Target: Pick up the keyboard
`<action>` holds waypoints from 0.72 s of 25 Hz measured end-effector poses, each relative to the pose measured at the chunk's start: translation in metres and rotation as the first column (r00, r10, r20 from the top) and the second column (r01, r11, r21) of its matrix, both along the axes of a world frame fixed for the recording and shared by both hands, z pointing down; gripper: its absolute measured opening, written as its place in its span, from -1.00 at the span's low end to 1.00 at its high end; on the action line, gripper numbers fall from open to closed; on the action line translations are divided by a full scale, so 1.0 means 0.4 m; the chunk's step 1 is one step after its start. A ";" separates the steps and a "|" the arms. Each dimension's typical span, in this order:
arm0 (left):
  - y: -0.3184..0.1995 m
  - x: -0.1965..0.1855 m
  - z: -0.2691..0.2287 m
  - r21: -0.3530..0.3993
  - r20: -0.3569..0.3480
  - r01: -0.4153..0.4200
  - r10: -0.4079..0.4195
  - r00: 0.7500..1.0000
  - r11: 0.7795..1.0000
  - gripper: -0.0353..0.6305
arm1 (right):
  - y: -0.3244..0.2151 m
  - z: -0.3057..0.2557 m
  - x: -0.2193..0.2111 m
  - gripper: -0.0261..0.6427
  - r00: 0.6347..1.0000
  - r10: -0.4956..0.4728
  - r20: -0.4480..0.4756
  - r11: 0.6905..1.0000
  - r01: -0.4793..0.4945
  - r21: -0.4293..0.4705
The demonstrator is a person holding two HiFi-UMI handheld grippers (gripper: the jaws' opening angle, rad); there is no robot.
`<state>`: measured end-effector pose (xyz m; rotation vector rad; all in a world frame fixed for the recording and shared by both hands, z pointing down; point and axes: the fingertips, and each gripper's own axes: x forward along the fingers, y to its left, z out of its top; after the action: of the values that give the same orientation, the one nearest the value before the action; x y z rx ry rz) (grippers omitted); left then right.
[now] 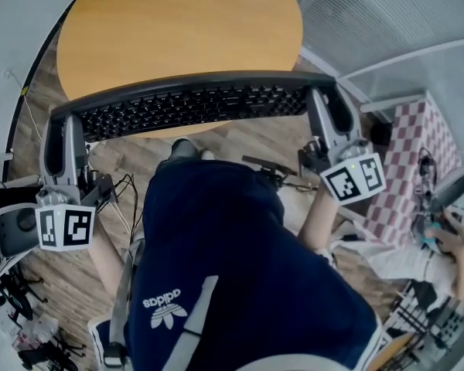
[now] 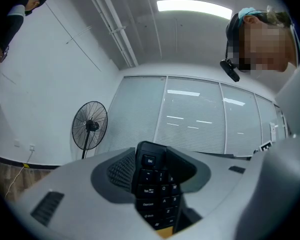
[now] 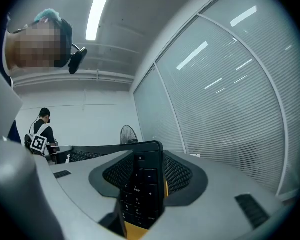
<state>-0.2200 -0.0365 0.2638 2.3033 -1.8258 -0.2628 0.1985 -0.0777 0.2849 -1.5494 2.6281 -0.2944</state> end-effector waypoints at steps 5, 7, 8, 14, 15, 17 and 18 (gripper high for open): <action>0.001 0.001 -0.002 0.003 0.003 0.004 -0.004 1.000 1.000 -0.33 | 0.001 0.003 0.002 -0.41 1.000 -0.005 0.002 1.000 0.005 0.004; -0.002 0.002 -0.007 0.006 0.007 0.005 -0.005 1.000 1.000 -0.33 | -0.002 0.003 0.003 -0.41 1.000 -0.006 0.004 1.000 0.006 0.004; -0.002 0.003 -0.008 0.007 0.009 0.005 -0.005 1.000 1.000 -0.33 | -0.002 0.004 0.004 -0.41 1.000 -0.004 0.003 1.000 0.004 0.004; -0.004 0.003 -0.005 0.002 0.010 0.000 0.000 1.000 1.000 -0.33 | -0.003 0.004 0.003 -0.41 1.000 -0.002 -0.003 1.000 0.002 0.009; -0.005 0.003 -0.006 0.001 0.010 -0.001 0.001 1.000 1.000 -0.33 | -0.004 0.003 0.004 -0.41 1.000 0.000 -0.004 1.000 0.001 0.011; -0.006 0.003 -0.006 0.000 0.010 -0.002 0.002 1.000 1.000 -0.33 | -0.005 0.004 0.005 -0.41 1.000 0.004 -0.004 1.000 -0.004 0.009; -0.006 0.003 -0.007 0.000 0.010 -0.003 0.003 1.000 1.000 -0.33 | -0.005 0.004 0.006 -0.41 1.000 0.005 -0.004 1.000 -0.005 0.008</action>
<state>-0.2186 -0.0389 0.2611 2.3111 -1.8273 -0.2515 0.2008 -0.0798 0.2865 -1.5558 2.6242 -0.2810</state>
